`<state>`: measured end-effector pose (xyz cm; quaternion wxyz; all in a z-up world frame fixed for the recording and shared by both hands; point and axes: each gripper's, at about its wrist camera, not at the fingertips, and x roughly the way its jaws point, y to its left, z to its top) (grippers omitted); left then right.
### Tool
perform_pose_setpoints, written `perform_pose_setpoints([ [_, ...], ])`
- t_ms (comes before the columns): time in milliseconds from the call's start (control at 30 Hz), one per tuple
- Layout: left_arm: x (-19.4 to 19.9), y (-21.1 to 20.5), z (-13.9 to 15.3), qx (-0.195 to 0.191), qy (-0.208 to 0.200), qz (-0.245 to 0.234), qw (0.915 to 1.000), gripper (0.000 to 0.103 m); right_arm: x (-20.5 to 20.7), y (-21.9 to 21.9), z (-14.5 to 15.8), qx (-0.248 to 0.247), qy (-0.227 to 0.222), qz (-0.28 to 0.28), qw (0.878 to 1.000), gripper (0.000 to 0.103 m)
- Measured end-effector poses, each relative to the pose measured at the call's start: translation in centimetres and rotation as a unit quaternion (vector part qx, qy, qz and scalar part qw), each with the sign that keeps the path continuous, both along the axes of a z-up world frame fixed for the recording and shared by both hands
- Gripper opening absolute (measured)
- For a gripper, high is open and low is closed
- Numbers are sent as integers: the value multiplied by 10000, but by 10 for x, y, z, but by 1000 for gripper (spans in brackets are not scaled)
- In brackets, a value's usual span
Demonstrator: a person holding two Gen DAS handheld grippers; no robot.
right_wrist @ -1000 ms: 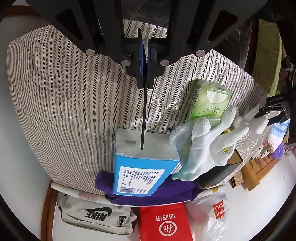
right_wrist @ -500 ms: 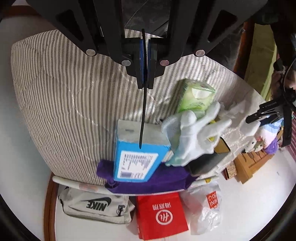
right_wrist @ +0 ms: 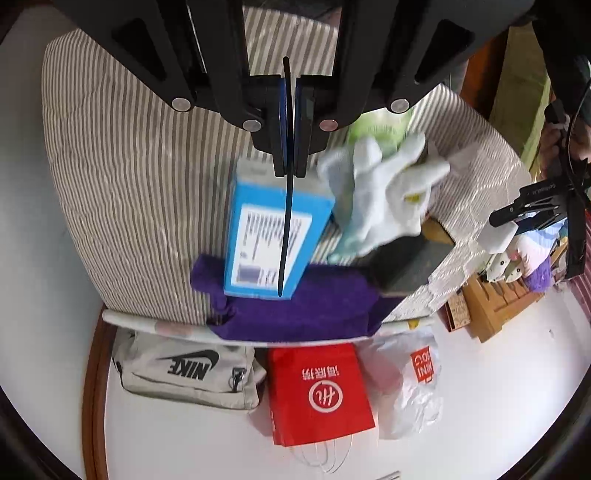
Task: Organize soft objects
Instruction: 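Carry the block and strap onto the purple towel and open both tools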
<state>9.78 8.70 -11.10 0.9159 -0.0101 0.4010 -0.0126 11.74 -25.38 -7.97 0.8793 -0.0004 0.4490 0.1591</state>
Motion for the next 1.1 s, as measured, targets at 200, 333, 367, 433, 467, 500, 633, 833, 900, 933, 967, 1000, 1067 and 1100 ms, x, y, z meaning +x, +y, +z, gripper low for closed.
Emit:
perform_pose_setpoints([
  [200,39,-8,15,-63,24,-66,10000,80,42,10,13,-64,-90,38,9999,3],
  [333,66,-14,25,-100,-24,-143,9998,80,72,14,18,-89,-117,24,9999,3],
  [367,74,-15,28,-113,-34,-165,9998,80,81,14,19,-74,-121,22,9999,3],
  [433,89,-16,31,-146,-31,-175,9997,80,100,15,19,-53,-85,9,9999,3],
  [467,97,-17,32,-182,-20,-180,9997,80,107,15,19,-60,-73,-1,10000,3],
  [500,105,-17,32,-229,-7,-185,9996,80,116,16,19,-76,-63,-18,9999,3],
  [633,136,-17,29,-413,78,-224,9989,80,152,21,17,-81,-41,-6,10000,3],
  [833,182,-23,22,-293,175,-337,9988,80,197,33,7,-70,13,75,9999,3],
  [900,198,-26,18,-263,208,-392,9987,80,210,37,3,-84,21,113,9999,3],
  [933,204,-27,17,-269,229,-419,9985,80,216,39,0,-90,37,123,9999,3],
  [967,213,-28,14,-286,259,-447,9983,80,224,40,-4,-84,58,123,9999,3],
  [1000,220,-30,11,-301,293,-470,9980,80,231,42,-9,-68,97,132,9998,3],
  [1067,234,-32,4,-339,361,-513,9975,80,242,44,-19,-109,200,158,9996,3],
  [1100,241,-33,1,-378,398,-536,9971,80,246,45,-24,-132,246,165,9995,3],
])
